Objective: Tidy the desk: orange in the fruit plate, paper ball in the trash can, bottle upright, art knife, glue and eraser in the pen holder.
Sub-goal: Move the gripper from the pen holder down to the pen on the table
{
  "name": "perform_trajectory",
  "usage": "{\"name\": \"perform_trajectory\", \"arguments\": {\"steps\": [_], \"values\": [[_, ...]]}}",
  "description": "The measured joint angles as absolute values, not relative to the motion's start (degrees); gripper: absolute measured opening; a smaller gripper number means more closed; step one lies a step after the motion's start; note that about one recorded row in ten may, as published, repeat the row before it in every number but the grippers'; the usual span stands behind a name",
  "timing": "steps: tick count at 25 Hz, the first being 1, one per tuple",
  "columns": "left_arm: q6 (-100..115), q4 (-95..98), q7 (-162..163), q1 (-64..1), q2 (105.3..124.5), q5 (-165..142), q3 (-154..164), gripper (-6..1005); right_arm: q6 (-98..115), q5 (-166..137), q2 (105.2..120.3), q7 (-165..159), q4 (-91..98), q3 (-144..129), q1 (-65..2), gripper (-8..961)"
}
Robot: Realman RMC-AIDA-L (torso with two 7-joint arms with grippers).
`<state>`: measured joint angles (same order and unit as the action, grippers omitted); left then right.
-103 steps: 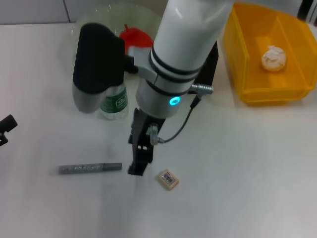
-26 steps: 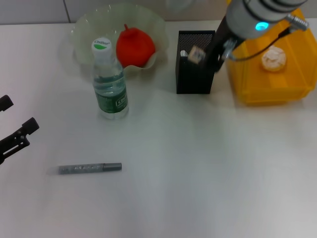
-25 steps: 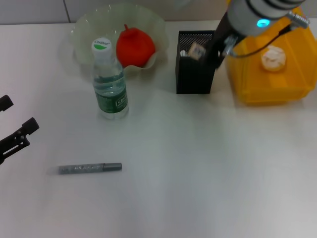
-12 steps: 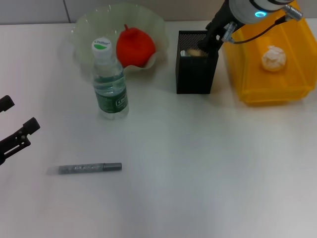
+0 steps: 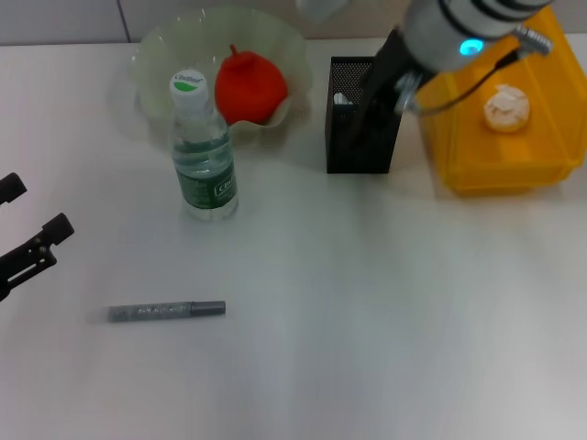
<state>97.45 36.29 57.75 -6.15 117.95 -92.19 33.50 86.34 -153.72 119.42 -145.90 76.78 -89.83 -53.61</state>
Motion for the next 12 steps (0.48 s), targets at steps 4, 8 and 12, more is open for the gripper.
{"name": "perform_trajectory", "arguments": {"steps": [4, 8, 12], "values": [[97.4, 36.3, 57.5, -6.2, 117.95, -92.2, 33.3, 835, 95.0, -145.0, 119.46, -144.7, 78.2, -90.0, -55.5, 711], [97.3, 36.3, 57.2, -6.2, 117.89, -92.5, 33.3, 835, 95.6, -138.1, 119.54, -142.2, 77.3, -91.1, -55.8, 721], [97.1, 36.3, 57.2, -5.8, 117.61, -92.9, 33.0, 835, 88.4, -129.7, 119.68, -135.2, 70.7, -94.6, -55.1, 715]]}}
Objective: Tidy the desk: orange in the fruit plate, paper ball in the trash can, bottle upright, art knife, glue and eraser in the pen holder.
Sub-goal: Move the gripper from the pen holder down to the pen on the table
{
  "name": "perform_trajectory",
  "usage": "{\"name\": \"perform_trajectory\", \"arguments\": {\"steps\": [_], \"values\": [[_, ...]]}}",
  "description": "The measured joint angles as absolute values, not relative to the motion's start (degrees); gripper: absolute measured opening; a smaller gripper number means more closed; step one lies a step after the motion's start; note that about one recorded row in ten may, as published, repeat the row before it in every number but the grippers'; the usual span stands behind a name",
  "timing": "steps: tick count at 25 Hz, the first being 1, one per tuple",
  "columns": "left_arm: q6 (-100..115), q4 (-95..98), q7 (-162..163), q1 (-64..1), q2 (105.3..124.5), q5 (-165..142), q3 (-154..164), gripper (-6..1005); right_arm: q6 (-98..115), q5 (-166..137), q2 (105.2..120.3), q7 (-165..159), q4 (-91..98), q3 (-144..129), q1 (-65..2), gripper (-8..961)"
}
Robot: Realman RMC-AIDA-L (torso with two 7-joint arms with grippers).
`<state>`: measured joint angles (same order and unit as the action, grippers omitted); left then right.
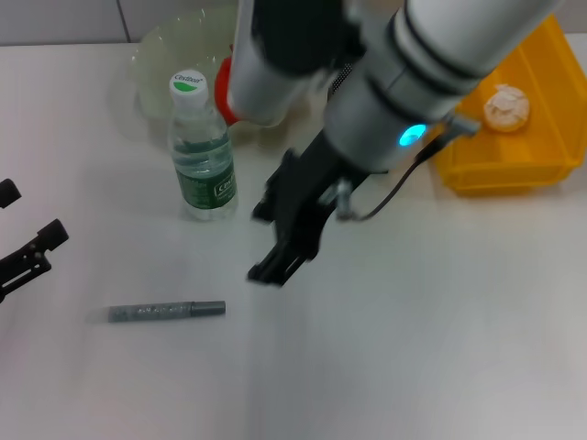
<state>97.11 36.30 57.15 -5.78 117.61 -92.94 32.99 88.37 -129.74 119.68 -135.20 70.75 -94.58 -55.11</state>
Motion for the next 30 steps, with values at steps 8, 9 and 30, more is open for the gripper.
{"name": "perform_trajectory", "arguments": {"steps": [8, 9, 30], "values": [[97.1, 36.3, 57.1, -5.5, 117.6, -93.4, 32.4, 835, 68.3, -118.7, 119.8, -125.4, 57.6, -108.1, -55.2, 702], [97.1, 36.3, 57.1, -5.5, 117.6, -93.4, 32.4, 835, 65.8, -117.4, 119.8, -124.7, 56.7, -109.8, -55.3, 700], [97.2, 35.0, 55.0, -4.8, 117.88, -93.7, 32.7, 835, 46.2, -104.2, 119.88, -123.6, 49.8, -127.9, -56.2, 666]]}}
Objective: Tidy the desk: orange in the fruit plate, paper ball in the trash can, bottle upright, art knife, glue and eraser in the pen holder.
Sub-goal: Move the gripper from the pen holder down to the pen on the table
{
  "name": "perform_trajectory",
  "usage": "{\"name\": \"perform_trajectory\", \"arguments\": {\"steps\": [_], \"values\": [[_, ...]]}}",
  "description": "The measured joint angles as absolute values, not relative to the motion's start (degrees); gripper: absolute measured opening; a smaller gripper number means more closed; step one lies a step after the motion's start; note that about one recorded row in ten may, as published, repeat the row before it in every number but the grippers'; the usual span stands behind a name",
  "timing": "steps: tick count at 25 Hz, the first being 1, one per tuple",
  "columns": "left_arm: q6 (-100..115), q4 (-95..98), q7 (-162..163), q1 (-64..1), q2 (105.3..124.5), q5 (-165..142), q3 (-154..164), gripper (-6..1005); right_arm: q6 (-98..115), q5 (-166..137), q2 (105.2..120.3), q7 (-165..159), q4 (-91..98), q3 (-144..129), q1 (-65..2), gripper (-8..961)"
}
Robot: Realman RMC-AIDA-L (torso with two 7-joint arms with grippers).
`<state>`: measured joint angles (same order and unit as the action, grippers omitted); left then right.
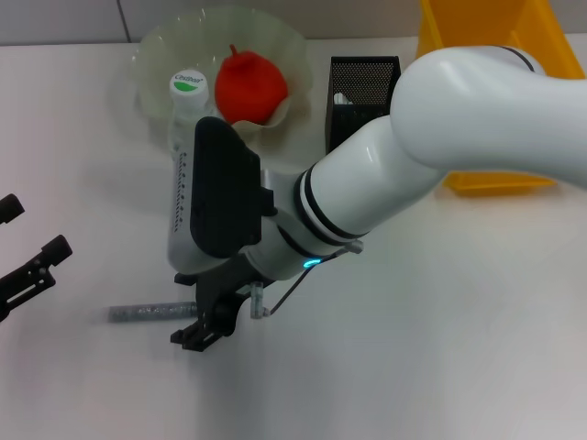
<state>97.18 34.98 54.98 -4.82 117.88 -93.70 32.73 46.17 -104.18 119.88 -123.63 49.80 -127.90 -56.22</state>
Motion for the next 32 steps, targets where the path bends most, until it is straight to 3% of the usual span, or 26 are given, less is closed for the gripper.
{"name": "perform_trajectory", "arguments": {"steps": [17, 32], "values": [[97.4, 34.9, 55.1, -4.7, 118.11, -93.7, 33.1, 834, 45.9, -98.3, 119.88, -123.0, 43.9, -128.1, -57.9, 638], [97.5, 34.9, 55.6, -5.4, 118.12, -93.7, 33.1, 834, 46.4, -97.4, 119.88, -122.0, 42.6, -128.0, -58.2, 145]]}}
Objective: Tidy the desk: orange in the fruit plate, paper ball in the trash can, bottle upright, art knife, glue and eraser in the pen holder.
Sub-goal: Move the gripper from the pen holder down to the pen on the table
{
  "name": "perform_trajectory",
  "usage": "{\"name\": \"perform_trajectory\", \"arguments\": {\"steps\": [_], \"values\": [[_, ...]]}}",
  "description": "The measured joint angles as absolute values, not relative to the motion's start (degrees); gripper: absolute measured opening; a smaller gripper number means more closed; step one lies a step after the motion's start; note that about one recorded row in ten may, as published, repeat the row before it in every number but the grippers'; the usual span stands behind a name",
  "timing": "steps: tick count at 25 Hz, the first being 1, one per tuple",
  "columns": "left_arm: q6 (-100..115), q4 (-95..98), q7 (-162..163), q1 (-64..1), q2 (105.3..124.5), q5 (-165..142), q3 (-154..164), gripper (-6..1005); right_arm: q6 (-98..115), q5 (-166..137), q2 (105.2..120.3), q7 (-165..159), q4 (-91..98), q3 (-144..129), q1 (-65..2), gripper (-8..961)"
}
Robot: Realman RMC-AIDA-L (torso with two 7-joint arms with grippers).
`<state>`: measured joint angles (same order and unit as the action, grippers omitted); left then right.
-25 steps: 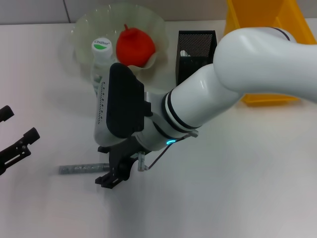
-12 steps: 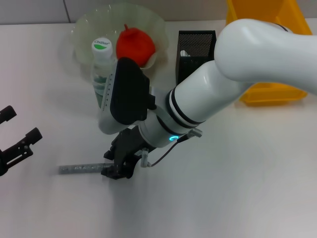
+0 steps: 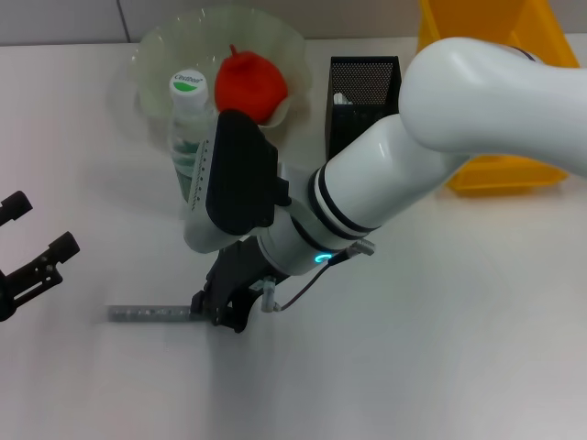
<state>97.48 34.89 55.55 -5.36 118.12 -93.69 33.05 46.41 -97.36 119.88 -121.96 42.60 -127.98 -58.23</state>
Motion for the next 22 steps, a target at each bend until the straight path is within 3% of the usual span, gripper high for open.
{"name": "perform_trajectory", "arguments": {"steps": [5, 14, 22], "values": [[97.5, 34.8, 55.5, -5.3, 118.12, -93.7, 33.0, 834, 46.9, -97.6, 119.85, -121.9, 43.7, -127.6, -58.0, -2], [98.3, 34.8, 55.4, -4.9, 118.12, -93.7, 32.8, 834, 47.9, -99.0, 119.81, -120.0, 46.8, -127.0, -56.5, 81], [98.7, 34.0, 55.1, -5.0, 118.12, -93.7, 32.6, 834, 46.1, -98.2, 119.86, -117.5, 47.4, -127.5, -54.5, 300]]}}
